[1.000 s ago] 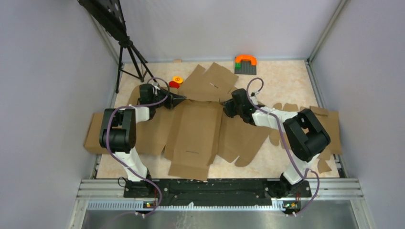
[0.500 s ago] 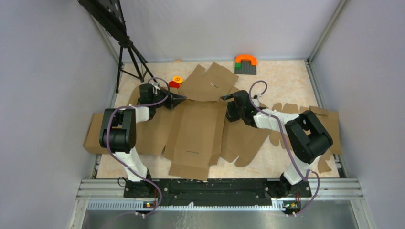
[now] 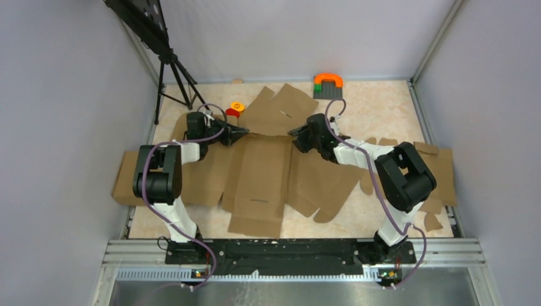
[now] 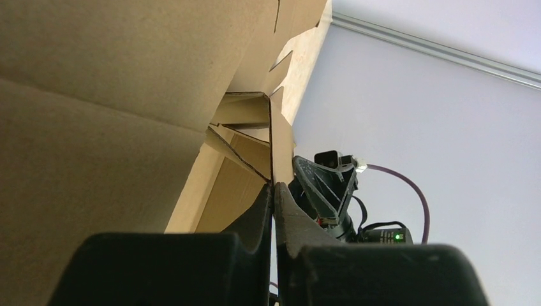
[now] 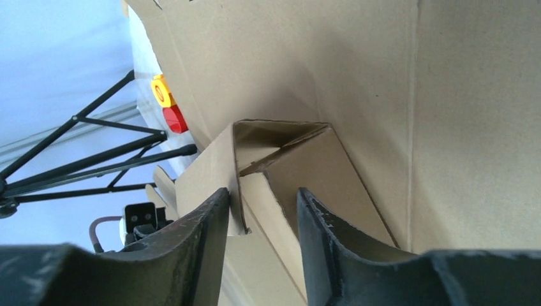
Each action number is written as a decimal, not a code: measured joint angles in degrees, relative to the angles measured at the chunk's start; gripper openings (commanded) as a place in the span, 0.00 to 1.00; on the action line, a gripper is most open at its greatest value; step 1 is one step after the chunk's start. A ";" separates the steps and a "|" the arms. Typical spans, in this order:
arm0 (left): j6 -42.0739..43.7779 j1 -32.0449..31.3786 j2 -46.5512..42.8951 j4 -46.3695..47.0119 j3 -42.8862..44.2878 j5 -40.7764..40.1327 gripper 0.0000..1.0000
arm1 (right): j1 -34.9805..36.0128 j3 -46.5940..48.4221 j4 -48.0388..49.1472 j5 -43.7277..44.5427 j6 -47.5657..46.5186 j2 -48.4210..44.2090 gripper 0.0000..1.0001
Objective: Fold the paper box
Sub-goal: Fold the paper box at the center of the board.
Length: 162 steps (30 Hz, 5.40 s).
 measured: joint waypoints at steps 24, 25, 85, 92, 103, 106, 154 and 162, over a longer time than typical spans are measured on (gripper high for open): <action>12.76 -0.92 -0.07 -16.74 7.89 0.22 0.51 | 0.02 3.37 -2.49 -0.09 -8.68 2.56 0.25; 14.25 -1.05 -0.07 -19.10 9.55 -0.07 0.51 | 0.02 3.37 -2.49 -0.09 -8.83 2.56 0.25; 31.93 -6.84 5.55 -44.65 27.45 -14.84 0.60 | 0.04 4.33 -2.32 -0.59 -11.43 3.02 0.25; 35.12 -6.88 1.27 -48.89 27.50 -15.76 0.82 | 0.04 4.39 -2.27 -0.61 -11.76 3.13 0.24; 44.63 -2.89 -11.52 -61.79 28.55 -22.60 0.73 | 0.04 5.64 -2.97 -0.70 -12.90 3.69 0.24; 46.93 3.91 -15.96 -63.73 28.57 -27.02 0.76 | 0.07 6.21 -3.52 -0.74 -13.42 3.78 0.24; 56.92 25.22 1.81 -58.18 28.83 -21.29 0.32 | 0.02 11.23 -8.33 -2.91 -18.93 6.21 0.23; 55.89 25.20 -1.11 -57.94 28.20 -20.15 0.31 | -0.15 11.23 -8.20 -3.21 -19.87 6.21 0.21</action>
